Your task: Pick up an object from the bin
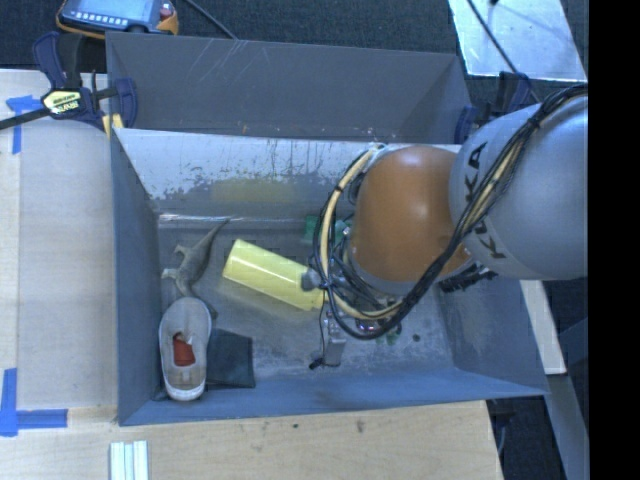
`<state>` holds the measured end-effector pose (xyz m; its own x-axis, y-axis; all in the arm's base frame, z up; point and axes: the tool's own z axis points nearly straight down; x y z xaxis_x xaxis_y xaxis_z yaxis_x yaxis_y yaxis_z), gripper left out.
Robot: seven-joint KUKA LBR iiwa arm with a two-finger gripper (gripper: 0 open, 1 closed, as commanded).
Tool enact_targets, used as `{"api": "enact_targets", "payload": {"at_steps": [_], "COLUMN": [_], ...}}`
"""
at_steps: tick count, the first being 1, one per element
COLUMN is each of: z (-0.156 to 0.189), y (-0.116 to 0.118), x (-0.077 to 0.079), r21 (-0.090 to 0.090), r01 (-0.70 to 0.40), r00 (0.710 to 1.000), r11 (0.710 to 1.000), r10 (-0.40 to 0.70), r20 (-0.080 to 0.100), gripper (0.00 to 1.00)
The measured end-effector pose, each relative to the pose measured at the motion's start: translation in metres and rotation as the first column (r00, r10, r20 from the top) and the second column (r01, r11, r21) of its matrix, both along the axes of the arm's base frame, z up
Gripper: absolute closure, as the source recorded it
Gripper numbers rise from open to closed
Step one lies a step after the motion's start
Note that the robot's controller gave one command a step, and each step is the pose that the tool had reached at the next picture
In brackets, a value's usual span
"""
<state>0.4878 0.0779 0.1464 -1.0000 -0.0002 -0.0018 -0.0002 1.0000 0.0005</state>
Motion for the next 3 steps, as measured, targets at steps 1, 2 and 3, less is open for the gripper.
{"api": "enact_targets", "payload": {"at_steps": [1,2,3], "z": [-0.018,-0.019,-0.036], "y": [0.012,-0.006,0.016], "x": [0.042,0.07,0.114], "r21": [-0.001,0.001,-0.001], "r01": [-0.063,-0.109,-0.15], "r00": [0.998,0.994,0.989], "r11": [0.998,0.994,0.989], "r10": [0.063,0.109,0.15], "r20": [0.003,0.004,0.004], "gripper": [0.0,0.0,0.0]}}
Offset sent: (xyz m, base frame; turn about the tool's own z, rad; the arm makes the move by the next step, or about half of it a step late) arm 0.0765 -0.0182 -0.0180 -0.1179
